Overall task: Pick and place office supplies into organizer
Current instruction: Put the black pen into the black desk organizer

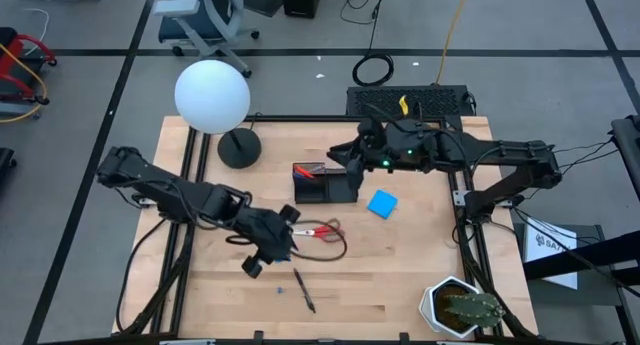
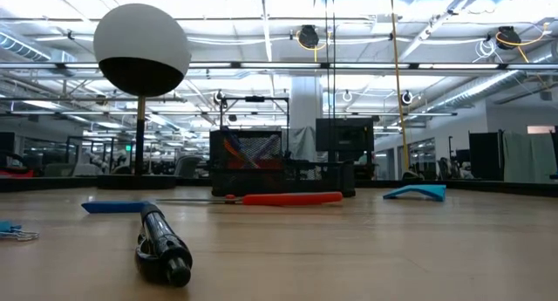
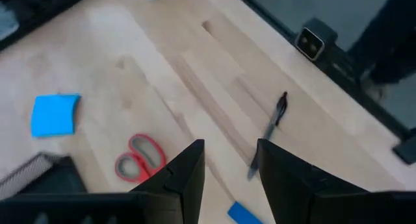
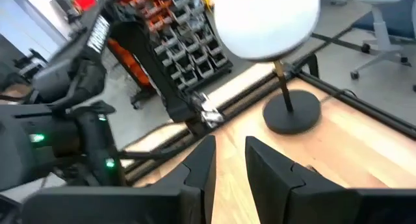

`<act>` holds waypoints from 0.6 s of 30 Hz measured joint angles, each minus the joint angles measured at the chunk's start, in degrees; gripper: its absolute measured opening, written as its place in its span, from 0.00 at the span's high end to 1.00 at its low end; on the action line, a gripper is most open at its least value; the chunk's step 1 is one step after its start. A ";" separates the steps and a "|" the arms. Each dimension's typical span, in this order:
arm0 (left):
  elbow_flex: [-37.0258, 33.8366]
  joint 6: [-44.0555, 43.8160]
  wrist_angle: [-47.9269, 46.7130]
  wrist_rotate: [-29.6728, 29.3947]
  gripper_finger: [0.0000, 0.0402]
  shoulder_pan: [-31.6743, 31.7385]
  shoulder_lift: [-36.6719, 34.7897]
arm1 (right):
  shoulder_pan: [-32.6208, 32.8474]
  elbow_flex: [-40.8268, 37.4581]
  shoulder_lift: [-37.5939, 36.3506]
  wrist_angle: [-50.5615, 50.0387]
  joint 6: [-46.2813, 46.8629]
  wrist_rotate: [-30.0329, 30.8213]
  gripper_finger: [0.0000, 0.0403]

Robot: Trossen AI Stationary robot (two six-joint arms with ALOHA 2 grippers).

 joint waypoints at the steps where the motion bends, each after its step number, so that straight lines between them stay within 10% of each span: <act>1: 0.04 0.95 -0.07 -0.05 0.63 -0.33 0.56 | -0.04 0.00 -0.17 -0.08 0.17 0.03 0.82; 18: 4.33 9.88 -6.15 -0.35 0.63 -3.34 12.88 | 0.02 0.00 -0.52 -1.17 0.61 -0.17 0.82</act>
